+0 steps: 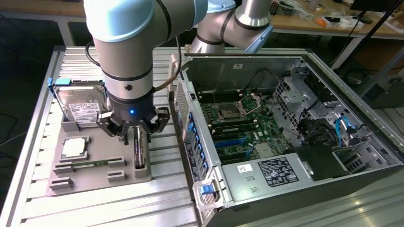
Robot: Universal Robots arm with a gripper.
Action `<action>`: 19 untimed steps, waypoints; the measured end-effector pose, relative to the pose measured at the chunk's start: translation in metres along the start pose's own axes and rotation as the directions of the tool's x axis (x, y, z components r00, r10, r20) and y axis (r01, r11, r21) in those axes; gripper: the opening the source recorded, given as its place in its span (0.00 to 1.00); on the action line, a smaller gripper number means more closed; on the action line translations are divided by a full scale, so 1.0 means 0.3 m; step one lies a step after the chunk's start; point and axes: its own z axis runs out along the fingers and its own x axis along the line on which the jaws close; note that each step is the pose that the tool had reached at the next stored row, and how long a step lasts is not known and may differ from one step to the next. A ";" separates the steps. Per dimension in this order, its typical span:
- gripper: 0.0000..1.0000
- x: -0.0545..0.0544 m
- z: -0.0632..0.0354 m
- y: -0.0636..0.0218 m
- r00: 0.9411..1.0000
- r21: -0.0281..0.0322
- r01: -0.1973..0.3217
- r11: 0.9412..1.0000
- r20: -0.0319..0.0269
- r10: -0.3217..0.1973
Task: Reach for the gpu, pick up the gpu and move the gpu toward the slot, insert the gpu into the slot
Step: 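Pick up the gpu and move the gpu toward the slot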
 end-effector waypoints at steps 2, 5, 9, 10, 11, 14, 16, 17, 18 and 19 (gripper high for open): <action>0.54 0.000 0.000 0.000 1.000 0.000 0.000 1.000 0.000 0.000; 0.54 0.000 0.000 0.000 1.000 0.000 0.000 1.000 0.000 0.000; 0.54 0.000 0.001 0.000 1.000 0.000 0.000 1.000 0.000 0.000; 0.54 0.000 0.001 0.000 1.000 0.000 0.000 1.000 0.000 0.000; 0.53 0.000 0.001 0.000 1.000 0.000 0.000 1.000 0.000 0.000; 0.40 0.000 0.002 0.000 1.000 0.000 0.000 1.000 0.000 0.000; 0.28 0.000 0.002 0.000 1.000 0.000 0.000 1.000 0.000 0.000; 0.27 0.000 0.002 0.000 1.000 0.000 0.000 1.000 0.000 0.000; 0.27 0.000 0.003 0.000 1.000 0.000 0.000 1.000 0.000 0.000; 0.27 0.000 0.004 0.000 1.000 0.000 0.000 1.000 0.000 0.000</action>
